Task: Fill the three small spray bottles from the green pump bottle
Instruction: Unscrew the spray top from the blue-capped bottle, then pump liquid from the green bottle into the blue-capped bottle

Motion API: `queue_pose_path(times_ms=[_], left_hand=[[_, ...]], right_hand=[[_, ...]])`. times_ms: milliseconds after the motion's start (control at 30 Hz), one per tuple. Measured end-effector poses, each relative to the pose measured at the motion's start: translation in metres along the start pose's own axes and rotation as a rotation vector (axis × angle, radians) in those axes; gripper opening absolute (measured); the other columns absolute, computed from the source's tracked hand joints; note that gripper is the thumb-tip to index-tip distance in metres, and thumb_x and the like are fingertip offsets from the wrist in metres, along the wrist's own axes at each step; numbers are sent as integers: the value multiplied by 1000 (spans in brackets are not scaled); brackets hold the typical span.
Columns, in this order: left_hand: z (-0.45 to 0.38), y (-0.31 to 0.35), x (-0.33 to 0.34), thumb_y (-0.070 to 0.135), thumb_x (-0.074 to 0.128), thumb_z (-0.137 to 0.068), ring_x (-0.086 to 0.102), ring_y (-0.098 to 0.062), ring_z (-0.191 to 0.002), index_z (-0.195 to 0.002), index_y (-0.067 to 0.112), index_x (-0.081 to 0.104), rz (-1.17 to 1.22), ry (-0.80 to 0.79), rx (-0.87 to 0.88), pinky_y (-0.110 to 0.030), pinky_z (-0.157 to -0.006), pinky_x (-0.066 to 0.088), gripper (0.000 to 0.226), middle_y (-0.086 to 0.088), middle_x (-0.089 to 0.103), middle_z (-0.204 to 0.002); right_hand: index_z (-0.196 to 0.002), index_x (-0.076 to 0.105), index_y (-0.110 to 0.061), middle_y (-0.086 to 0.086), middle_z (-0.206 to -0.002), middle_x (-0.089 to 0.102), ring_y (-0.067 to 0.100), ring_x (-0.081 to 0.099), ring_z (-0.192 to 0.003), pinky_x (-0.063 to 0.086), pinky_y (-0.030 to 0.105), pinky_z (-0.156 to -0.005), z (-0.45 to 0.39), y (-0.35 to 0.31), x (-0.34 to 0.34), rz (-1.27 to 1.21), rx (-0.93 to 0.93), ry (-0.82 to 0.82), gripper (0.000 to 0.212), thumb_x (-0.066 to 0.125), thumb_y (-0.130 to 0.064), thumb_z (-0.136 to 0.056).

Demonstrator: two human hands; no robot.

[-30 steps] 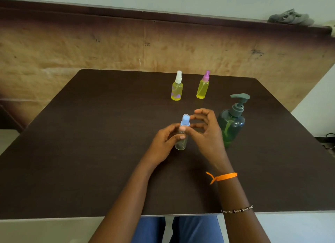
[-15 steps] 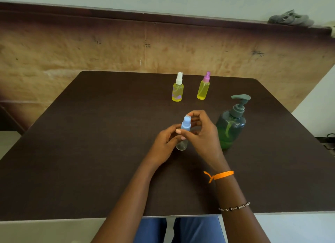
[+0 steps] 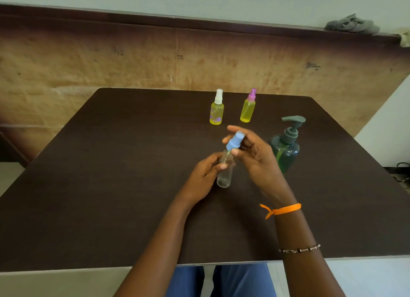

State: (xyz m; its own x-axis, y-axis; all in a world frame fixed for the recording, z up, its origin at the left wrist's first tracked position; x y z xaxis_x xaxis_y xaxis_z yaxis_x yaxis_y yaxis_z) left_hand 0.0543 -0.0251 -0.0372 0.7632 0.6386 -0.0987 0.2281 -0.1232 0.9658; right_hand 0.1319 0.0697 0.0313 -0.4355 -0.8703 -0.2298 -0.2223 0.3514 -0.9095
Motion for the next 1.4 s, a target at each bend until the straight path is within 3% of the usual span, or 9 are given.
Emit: queue_pose_path(times_ms=[133, 333, 467, 600, 700, 833, 1033, 1200, 1400], left_hand=[[0, -2, 2, 24, 53, -87, 62, -14, -107, -111, 21, 58, 41, -10, -19, -30, -95, 46, 24, 1, 67, -107], [-5, -3, 3, 28, 56, -82, 61, -1, -96, -104, 21, 59, 87, 124, 2, -16, -83, 47, 23, 8, 66, -100], [-10, 0, 10, 36, 60, -78, 61, 0, -93, -104, 22, 59, 125, 187, 30, -18, -83, 46, 30, 11, 66, -95], [-18, 10, 32, 21, 56, -90, 58, 9, -87, -108, 17, 56, 112, 207, 61, -10, -78, 44, 19, 10, 62, -97], [-22, 9, 48, 13, 52, -95, 57, 10, -88, -114, 14, 53, 60, 217, 54, -8, -77, 42, 19, 8, 61, -100], [-23, 1, 54, 24, 54, -92, 57, 5, -96, -115, 20, 53, -3, 221, 28, -8, -81, 41, 23, 5, 62, -106], [-24, 0, 54, 13, 52, -95, 56, 10, -92, -118, 13, 54, -46, 196, 34, -6, -78, 41, 24, 5, 62, -105], [-24, -1, 56, 18, 53, -94, 57, -2, -100, -113, 23, 54, -49, 165, 46, -10, -83, 42, 20, 8, 62, -105], [-23, 0, 58, 33, 50, -86, 58, -3, -101, -114, 24, 54, -44, 146, 55, -13, -84, 43, 29, 10, 62, -107]], right_hand=[[-128, 42, -12, 3, -107, 62, 9, 58, -108, 49, 20, -87, 1, -26, -8, 32, -97, -4, 45, 47, 9, -89], [-123, 38, -18, 5, -102, 69, 15, 63, -104, 50, 25, -90, 31, -57, -49, -231, -154, 346, 44, 55, 1, -87], [-109, 40, -22, 1, -92, 75, 13, 66, -100, 52, 22, -88, 54, -48, -91, -311, -11, 526, 49, 66, -29, -68], [-112, 45, -13, 13, -104, 68, 19, 64, -98, 55, 20, -79, 70, -1, -121, -68, 264, 654, 32, 61, -4, -86], [-115, 57, -12, 8, -106, 64, 26, 63, -99, 53, 36, -87, 70, 35, -127, 235, 473, 615, 31, 62, -4, -85], [-122, 59, -14, 0, -94, 60, 12, 55, -83, 40, 12, -63, 62, 57, -121, 444, 578, 528, 36, 62, -10, -87], [-118, 61, -13, -4, -88, 60, 11, 58, -85, 50, 29, -83, 54, 68, -110, 465, 596, 510, 31, 63, -20, -88], [-116, 62, -12, 3, -105, 64, 11, 54, -95, 42, 26, -80, 61, 70, -114, 434, 593, 544, 27, 50, -24, -95], [-111, 66, -8, 2, -96, 66, 14, 56, -90, 47, 31, -89, 65, 75, -125, 371, 603, 557, 27, 45, -17, -97]])
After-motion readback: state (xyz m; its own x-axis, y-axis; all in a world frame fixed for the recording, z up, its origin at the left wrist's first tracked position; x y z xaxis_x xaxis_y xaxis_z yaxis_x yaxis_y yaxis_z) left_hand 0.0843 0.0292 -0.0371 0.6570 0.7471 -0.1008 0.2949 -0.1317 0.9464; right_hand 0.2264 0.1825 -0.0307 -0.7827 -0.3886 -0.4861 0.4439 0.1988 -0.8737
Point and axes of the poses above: each hand's wrist, its own z-axis away from the middle knuckle, its own x-axis out of the palm, y = z × x, the point moved 4 cm from there along -z, towards the middle knuckle
